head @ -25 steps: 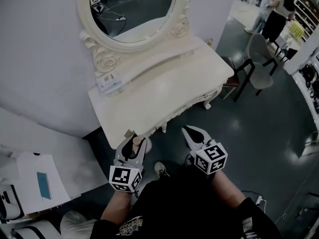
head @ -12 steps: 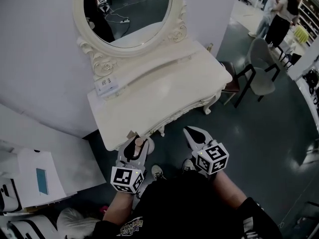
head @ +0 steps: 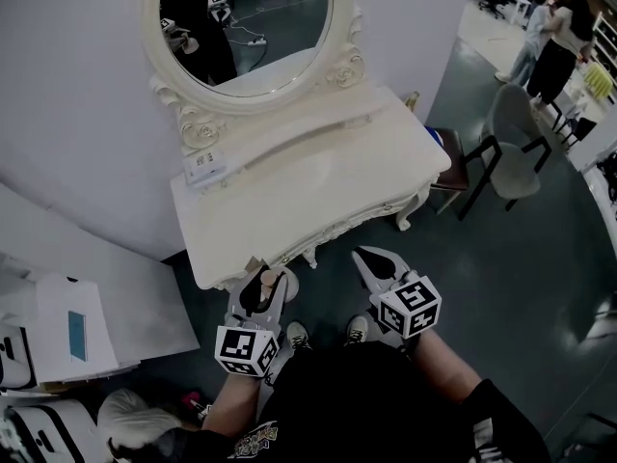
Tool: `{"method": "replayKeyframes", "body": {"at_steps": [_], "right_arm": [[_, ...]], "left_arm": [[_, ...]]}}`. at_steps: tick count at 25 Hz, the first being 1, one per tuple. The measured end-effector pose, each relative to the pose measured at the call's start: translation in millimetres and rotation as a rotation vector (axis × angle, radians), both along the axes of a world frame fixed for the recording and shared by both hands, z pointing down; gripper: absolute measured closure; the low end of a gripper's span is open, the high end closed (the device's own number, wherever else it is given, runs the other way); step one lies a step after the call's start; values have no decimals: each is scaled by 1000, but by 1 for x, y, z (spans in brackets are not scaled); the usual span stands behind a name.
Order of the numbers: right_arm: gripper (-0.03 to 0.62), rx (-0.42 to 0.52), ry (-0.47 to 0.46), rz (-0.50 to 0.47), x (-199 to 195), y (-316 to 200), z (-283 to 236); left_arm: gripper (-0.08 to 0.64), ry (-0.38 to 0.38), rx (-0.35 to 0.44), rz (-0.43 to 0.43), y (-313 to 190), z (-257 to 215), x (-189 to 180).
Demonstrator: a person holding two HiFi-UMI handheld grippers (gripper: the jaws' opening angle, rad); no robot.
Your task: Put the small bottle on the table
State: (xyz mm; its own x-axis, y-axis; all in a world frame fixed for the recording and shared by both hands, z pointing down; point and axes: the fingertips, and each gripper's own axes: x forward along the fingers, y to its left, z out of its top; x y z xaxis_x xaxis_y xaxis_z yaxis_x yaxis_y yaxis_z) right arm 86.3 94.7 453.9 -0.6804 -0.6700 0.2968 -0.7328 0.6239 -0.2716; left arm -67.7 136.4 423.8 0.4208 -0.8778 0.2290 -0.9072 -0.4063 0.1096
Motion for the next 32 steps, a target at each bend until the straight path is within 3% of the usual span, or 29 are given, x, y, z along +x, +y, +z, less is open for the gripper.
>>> {"method": "replayKeyframes", "body": {"at_steps": [15,32], "right_arm": [[563,10,-2,-107,34,-19,9],[563,-28,-28,-87,53,-40,19]], "left_arm": [[422,-13,-15,-87,-5,7,48],[422,-31,-21,-82,-37,4,63]]}}
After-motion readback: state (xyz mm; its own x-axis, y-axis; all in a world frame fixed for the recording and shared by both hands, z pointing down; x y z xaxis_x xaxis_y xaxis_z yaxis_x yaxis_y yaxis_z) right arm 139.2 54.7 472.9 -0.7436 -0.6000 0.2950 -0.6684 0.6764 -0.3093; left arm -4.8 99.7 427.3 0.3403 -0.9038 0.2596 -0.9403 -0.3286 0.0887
